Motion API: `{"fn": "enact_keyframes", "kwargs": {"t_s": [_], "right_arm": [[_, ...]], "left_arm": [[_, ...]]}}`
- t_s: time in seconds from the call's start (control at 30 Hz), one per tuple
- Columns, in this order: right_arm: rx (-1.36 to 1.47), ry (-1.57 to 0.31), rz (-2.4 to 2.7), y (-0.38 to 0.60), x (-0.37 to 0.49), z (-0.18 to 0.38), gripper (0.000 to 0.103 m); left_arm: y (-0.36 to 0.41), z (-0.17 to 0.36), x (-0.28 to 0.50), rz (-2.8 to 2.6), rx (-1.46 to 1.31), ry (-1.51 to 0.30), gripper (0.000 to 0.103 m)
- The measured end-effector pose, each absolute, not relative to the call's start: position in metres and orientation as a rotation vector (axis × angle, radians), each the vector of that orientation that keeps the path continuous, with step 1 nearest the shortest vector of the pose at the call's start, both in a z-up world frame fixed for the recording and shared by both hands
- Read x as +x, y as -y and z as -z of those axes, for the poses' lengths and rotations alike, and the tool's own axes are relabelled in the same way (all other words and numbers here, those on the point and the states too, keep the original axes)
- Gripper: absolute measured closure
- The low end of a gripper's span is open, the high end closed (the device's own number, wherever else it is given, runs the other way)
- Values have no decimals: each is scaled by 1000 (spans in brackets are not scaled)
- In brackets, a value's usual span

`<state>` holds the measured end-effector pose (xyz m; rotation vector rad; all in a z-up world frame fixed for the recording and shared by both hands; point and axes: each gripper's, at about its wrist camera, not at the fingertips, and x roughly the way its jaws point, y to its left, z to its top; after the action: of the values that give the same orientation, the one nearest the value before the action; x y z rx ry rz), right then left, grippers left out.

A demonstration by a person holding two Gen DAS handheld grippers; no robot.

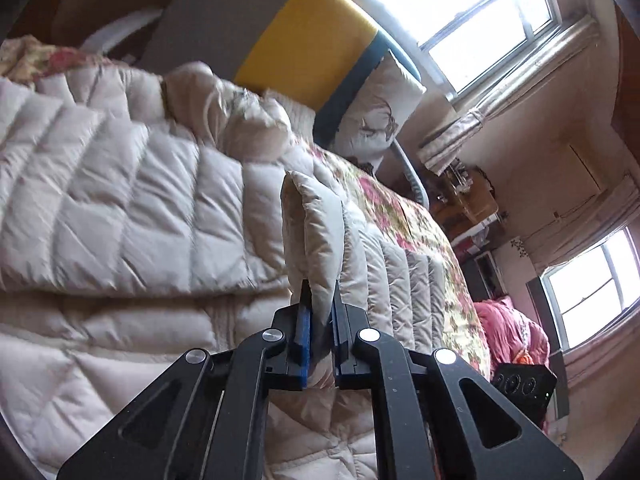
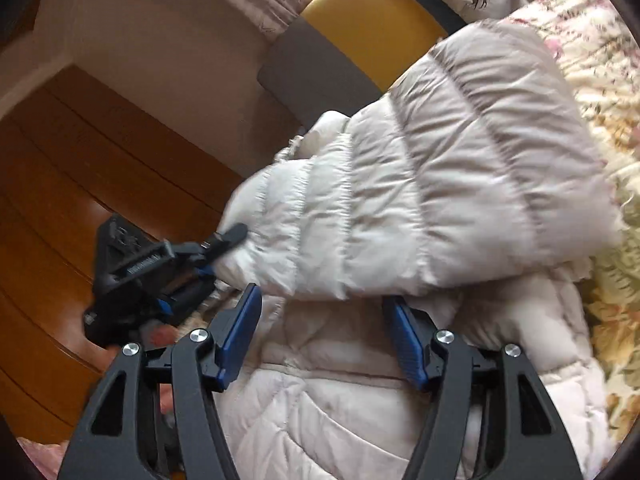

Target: Fold large clothes

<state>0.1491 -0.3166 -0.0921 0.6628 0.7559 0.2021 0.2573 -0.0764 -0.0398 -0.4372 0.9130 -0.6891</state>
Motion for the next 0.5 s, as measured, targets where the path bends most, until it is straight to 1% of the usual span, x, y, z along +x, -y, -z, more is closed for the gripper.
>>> {"fn": "enact_keyframes", "kwargs": {"t_s": [0.03,0.1,0.2,0.33,0.4,0.5], "right_arm": [[611,-768,-161,316,146,90,37],[540,-765,-99,319,135,90,31],[463,-759,-24,325,128,93,31],[395,-759,51,332,121,100,30],[363,-755,88,321,130,89,30],[338,-749,162,330,137,86,30]], "left_arm": [[68,35,261,670,-430,-886,96],[49,27,269,621,-402,-842,96],[26,29,283,551,-378,-812,96],[3,42,295,485,-359,-817,96],[-5,50,296,455,-333,-818,96],[-11,61,293,433,-295,-820,96]]}}
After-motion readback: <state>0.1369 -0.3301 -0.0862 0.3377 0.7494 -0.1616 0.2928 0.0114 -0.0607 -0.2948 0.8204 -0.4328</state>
